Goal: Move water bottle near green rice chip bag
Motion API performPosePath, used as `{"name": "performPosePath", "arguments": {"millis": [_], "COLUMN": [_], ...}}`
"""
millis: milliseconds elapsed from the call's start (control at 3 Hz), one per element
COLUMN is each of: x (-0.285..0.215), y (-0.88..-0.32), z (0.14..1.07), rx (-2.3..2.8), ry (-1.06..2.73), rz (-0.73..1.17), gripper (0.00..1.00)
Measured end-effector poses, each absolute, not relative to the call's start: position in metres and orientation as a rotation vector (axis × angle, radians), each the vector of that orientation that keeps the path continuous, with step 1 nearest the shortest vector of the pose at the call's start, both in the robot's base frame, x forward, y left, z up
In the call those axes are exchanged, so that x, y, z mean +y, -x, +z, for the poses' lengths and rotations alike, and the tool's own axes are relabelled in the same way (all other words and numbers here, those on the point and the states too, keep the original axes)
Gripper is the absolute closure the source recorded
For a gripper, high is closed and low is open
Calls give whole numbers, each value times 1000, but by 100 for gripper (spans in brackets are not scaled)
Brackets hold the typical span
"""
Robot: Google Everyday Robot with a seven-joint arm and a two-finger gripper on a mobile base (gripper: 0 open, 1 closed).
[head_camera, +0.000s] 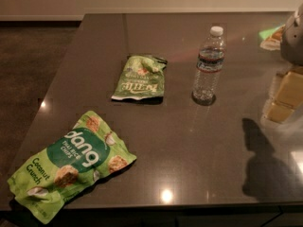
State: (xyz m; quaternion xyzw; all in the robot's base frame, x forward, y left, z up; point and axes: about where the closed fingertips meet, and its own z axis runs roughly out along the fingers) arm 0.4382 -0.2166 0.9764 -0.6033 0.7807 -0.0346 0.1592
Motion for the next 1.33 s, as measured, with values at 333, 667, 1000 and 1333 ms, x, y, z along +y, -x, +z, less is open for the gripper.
{"name": "performPosePath", "arguments": {"millis": [333,667,1000,1333], "x": [-216,-216,-214,-216], "y": [-439,-460,-495,-532], "z": [977,979,980,983], "rx": [2230,2228,2212,2185], "ry": [1724,1699,1639,1562], "rz": [-101,-121,-110,-70], "gripper": [0,0,0,0]}}
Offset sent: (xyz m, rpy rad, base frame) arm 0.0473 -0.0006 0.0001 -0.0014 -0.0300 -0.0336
